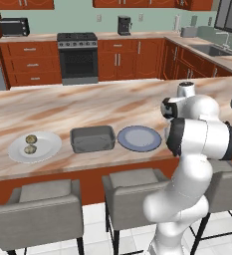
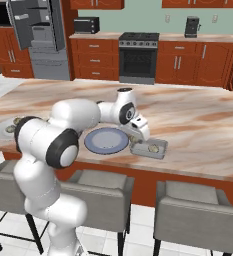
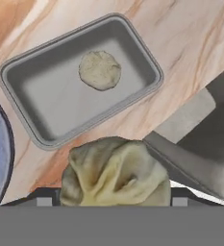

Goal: Place two dumplings into each of the tupperware containers and then place the containers in the fridge.

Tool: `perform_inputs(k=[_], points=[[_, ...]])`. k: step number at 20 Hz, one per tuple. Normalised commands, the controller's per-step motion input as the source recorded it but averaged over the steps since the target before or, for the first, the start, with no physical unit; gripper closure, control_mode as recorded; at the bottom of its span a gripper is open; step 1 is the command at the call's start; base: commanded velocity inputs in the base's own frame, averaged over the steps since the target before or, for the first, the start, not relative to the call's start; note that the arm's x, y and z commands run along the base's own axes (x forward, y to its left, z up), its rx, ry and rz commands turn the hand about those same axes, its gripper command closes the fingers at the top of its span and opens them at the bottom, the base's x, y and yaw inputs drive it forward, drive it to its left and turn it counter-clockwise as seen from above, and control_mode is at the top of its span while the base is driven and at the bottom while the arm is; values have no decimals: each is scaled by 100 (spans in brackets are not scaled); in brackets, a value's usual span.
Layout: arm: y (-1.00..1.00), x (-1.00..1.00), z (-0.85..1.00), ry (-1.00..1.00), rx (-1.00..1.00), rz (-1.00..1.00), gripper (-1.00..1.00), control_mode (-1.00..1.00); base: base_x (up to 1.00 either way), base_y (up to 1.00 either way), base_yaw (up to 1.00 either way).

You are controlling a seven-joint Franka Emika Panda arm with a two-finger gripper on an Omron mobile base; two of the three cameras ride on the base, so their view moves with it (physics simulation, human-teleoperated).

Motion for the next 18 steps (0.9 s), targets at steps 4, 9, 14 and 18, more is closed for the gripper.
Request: perform_inputs(k=[4,9,14,18], points=[[-65,18,-6,16,-4,4,100,-100,0,0,0],[-28,41,-25,-4,14,7,100,-100,0,0,0],[-1,52,-36,0,11,14,100,-100,0,0,0],[0,56,-33,1,2,13,100,-100,0,0,0]])
